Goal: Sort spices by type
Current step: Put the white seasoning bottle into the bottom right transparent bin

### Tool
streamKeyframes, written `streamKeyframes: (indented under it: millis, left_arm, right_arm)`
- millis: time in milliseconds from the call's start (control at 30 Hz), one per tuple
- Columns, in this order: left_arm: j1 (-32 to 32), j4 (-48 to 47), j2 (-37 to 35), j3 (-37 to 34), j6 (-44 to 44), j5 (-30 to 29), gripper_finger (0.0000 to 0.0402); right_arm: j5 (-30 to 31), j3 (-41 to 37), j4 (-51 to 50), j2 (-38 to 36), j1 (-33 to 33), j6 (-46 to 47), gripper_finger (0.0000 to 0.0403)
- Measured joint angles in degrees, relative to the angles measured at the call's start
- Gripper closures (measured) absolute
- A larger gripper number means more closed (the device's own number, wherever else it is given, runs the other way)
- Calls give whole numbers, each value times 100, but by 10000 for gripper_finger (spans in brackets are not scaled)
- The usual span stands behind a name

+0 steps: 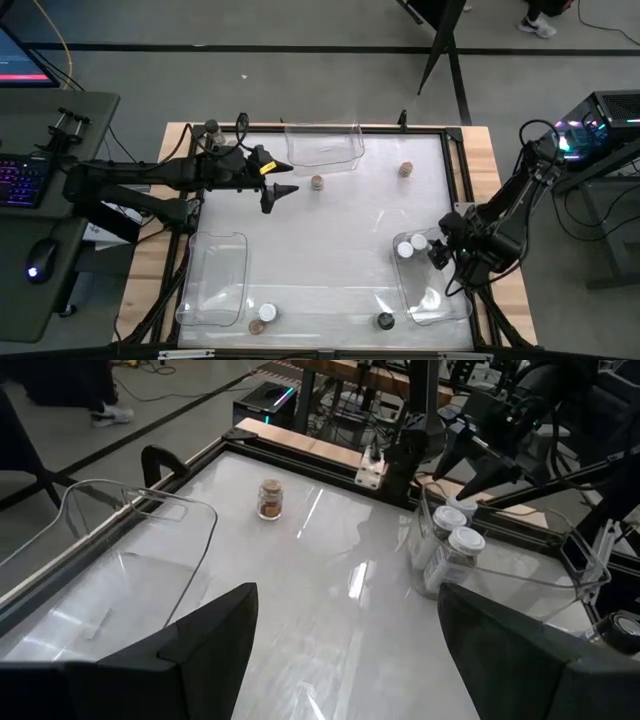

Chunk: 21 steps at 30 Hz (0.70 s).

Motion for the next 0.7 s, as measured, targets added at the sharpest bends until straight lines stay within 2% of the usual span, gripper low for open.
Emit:
streamKeyframes:
  millis: [267, 367, 500, 633, 700]
  left_arm:
    - [0, -20, 0, 0, 70, -4, 108]
    - [0, -18, 0, 0, 153, -9, 108]
    - [0, -19, 0, 0, 160, -7, 108]
    - [0, -18, 0, 0, 160, -9, 108]
    - [0, -15, 0, 0, 157, -9, 108]
  right_arm:
    - [-17, 1055, -513, -4, 0, -583, 162]
    - [-519, 1280, -332, -7, 0, -889, 187]
    - [-1710, 1046, 391, 30, 7, -1235, 264]
    - [-1963, 539, 1346, 166, 42, -1291, 379]
    - [-1996, 314, 1442, 290, 38, -1076, 388]
